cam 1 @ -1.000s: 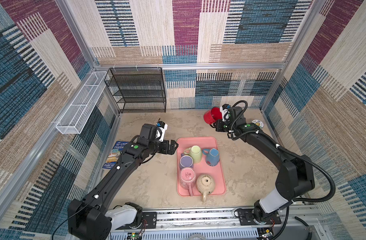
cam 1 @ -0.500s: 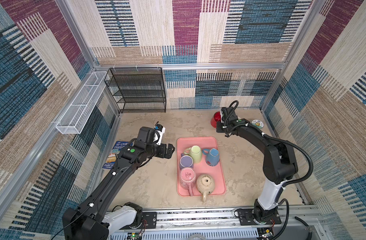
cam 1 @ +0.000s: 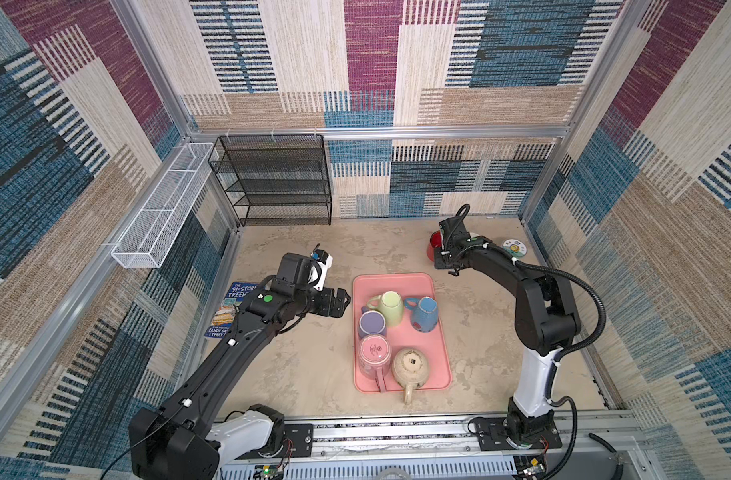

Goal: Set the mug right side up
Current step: 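Lower the red mug onto the table beside the white mug and open the right gripper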

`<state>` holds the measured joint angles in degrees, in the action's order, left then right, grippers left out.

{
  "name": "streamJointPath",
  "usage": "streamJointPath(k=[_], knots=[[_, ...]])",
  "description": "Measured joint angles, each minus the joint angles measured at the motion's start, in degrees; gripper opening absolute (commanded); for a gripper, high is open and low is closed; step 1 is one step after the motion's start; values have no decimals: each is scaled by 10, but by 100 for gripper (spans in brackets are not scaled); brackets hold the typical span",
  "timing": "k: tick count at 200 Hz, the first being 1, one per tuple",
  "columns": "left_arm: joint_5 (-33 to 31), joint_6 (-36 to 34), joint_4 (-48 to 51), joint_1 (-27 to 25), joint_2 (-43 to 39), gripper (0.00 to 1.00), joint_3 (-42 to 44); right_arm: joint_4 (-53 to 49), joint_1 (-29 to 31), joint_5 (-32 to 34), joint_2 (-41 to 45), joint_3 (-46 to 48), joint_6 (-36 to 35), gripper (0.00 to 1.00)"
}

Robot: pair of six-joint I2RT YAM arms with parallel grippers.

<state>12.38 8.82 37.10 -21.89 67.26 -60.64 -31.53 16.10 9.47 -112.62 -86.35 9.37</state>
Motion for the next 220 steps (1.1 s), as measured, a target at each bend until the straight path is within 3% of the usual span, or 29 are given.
streamJointPath(k=[67, 110, 220], knots=[[0, 0, 0, 0, 3, 96, 0, -13, 0, 1, -21, -5, -8, 0], [0, 0, 1, 0, 6, 96, 0, -10, 0, 2, -32, -16, -13, 6], [-2, -2, 9, 0, 12, 94, -2, 0, 0, 0, -20, -1, -14, 45]])
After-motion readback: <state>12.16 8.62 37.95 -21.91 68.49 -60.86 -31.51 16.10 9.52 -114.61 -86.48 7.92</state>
